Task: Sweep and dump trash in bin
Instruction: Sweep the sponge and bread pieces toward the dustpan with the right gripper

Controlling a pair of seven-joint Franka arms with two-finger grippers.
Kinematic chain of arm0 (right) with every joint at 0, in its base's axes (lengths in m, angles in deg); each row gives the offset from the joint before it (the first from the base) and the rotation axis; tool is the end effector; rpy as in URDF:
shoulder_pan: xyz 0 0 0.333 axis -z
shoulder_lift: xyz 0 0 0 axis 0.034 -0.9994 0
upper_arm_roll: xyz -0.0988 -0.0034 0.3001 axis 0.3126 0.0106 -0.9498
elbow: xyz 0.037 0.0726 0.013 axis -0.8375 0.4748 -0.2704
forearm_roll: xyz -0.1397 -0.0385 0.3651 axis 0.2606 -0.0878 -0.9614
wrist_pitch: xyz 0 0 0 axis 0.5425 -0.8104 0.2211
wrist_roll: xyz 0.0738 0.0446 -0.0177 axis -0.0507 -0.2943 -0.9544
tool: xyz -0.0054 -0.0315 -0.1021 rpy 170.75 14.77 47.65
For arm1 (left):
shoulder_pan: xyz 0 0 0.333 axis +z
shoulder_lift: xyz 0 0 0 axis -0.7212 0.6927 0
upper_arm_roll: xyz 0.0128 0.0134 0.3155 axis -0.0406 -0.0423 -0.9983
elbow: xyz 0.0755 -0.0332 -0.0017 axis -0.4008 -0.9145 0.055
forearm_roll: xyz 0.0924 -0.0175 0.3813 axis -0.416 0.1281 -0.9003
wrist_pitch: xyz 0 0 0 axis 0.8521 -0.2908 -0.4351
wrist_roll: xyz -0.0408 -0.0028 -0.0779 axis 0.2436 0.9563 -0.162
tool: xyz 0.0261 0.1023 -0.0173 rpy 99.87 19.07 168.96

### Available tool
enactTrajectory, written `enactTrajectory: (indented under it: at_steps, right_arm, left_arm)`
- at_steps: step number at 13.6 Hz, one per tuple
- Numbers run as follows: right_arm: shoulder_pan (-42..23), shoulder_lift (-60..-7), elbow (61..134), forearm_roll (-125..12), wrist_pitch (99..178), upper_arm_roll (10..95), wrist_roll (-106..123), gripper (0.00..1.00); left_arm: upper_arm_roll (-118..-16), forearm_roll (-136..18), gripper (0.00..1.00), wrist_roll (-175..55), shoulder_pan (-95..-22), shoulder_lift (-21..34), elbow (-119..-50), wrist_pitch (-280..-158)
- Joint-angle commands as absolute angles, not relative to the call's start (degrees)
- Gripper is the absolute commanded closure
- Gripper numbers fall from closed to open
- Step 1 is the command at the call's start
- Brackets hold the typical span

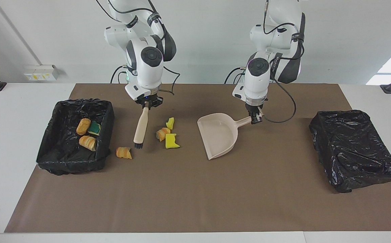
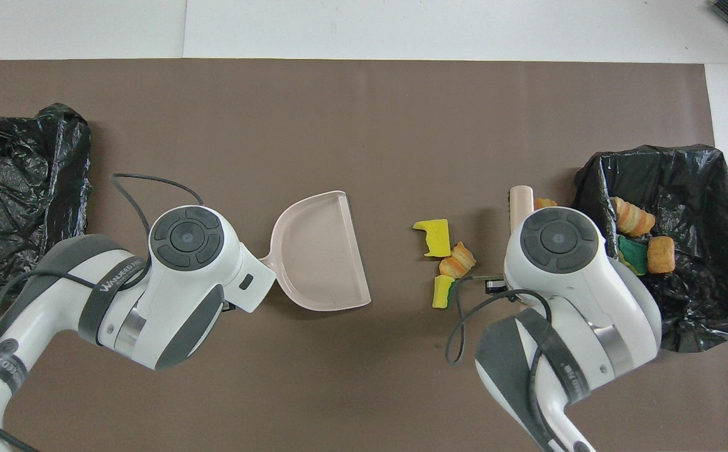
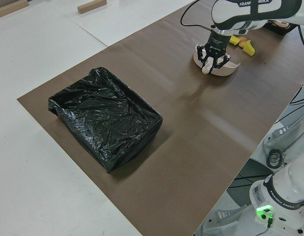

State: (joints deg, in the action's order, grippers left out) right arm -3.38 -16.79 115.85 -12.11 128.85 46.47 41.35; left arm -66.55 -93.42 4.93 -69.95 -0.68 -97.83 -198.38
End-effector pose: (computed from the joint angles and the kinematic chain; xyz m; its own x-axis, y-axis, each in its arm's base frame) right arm 0.4874 0.1456 0.4020 0.9910 -0.0304 -0.1303 0.0093 -0.9558 0.2938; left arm 0.4791 -0.2354 0.3760 0.1474 -0.9728 -0.1789 -0.9883 -0.1521 0.0129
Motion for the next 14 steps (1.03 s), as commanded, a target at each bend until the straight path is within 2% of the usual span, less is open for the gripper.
enactTrajectory:
  at_steps: [1, 5, 8, 10, 14]
  right_arm:
    - [2.9, -20.1, 115.5, -3.2, 132.6, 45.7, 33.4, 1.00]
    - [4.9, -25.1, 117.4, 4.5, 139.1, 45.7, 33.3, 1.00]
    - [2.1, -24.6, 117.8, 1.8, 136.2, 44.5, 29.2, 1.00]
    - [-0.8, -24.1, 116.9, -9.3, 133.9, 44.3, 23.8, 1.00]
    - [-0.8, -23.3, 115.5, -29.1, 133.5, 44.3, 10.9, 1.00]
  left_arm:
    - [-67.2, -94.6, 1.00, 3.8, -71.1, -1.0, -98.1, -197.4]
    - [-67.2, -94.6, 1.00, 3.8, -71.0, -1.1, -98.1, -197.5]
    - [-67.1, -94.0, 1.00, 4.0, -70.9, -1.1, -98.1, -197.1]
    - [-67.1, -93.7, 1.00, 4.1, -71.1, -1.2, -97.8, -193.9]
    - [-66.9, -92.6, 1.00, 4.4, -71.1, -1.2, -97.8, -192.3]
